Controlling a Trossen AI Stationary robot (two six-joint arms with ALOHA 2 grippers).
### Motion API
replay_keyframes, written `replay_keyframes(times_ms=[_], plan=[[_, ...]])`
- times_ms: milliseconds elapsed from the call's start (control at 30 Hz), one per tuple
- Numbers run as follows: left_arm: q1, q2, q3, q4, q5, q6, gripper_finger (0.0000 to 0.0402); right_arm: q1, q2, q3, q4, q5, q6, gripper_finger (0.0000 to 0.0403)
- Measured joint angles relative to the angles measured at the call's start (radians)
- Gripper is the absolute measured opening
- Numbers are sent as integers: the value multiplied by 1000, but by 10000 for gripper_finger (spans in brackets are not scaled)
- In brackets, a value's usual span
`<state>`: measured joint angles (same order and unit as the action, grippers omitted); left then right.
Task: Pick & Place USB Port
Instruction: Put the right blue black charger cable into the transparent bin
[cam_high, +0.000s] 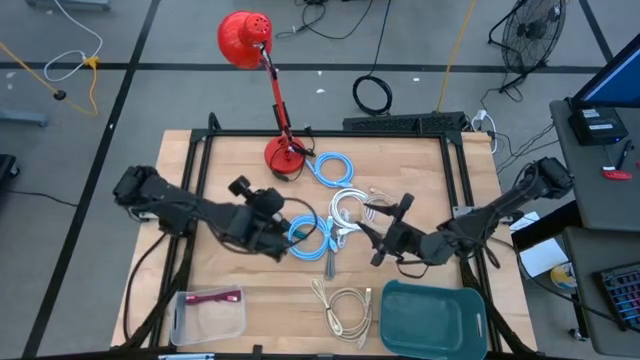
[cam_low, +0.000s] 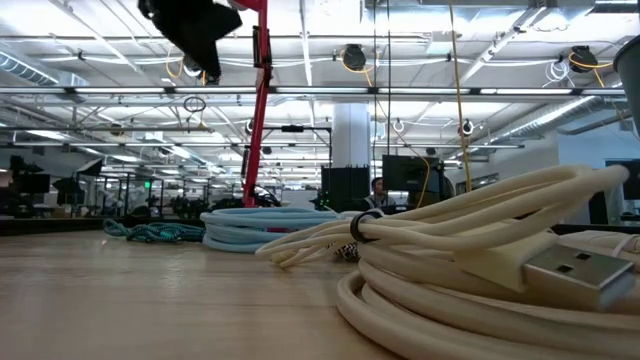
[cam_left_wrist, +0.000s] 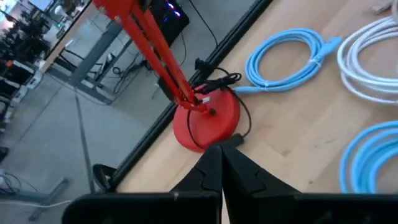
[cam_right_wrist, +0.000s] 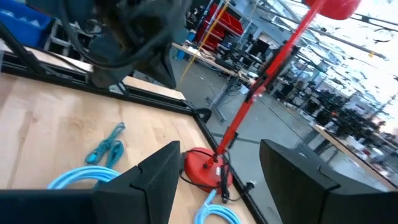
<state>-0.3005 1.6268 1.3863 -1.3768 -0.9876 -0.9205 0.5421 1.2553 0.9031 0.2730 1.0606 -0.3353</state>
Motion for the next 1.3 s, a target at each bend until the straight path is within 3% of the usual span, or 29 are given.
replay_keyframes(times_ms=[167,300,467,633,867,1067,1300], plan=[[108,-12,-94,163,125,199,0,25,-14,0,-11,20,-1,212],[175,-27,-230,385,242,336,0,32,-15,0,-11,17,-2,212],[253,-33,-387,575,304,438,2,32,-15,0,-11,17,-2,212],[310,-32,-496,726,510,580,19,31,-15,0,-11,17,-2,212],[300,-32,-479,803,711,727,80,28,-15,0,-10,17,-2,212],[285,-32,-474,794,737,761,124,28,-15,0,-10,17,0,212],[288,-29,-474,803,807,757,138,28,-15,0,-10,17,1,212]])
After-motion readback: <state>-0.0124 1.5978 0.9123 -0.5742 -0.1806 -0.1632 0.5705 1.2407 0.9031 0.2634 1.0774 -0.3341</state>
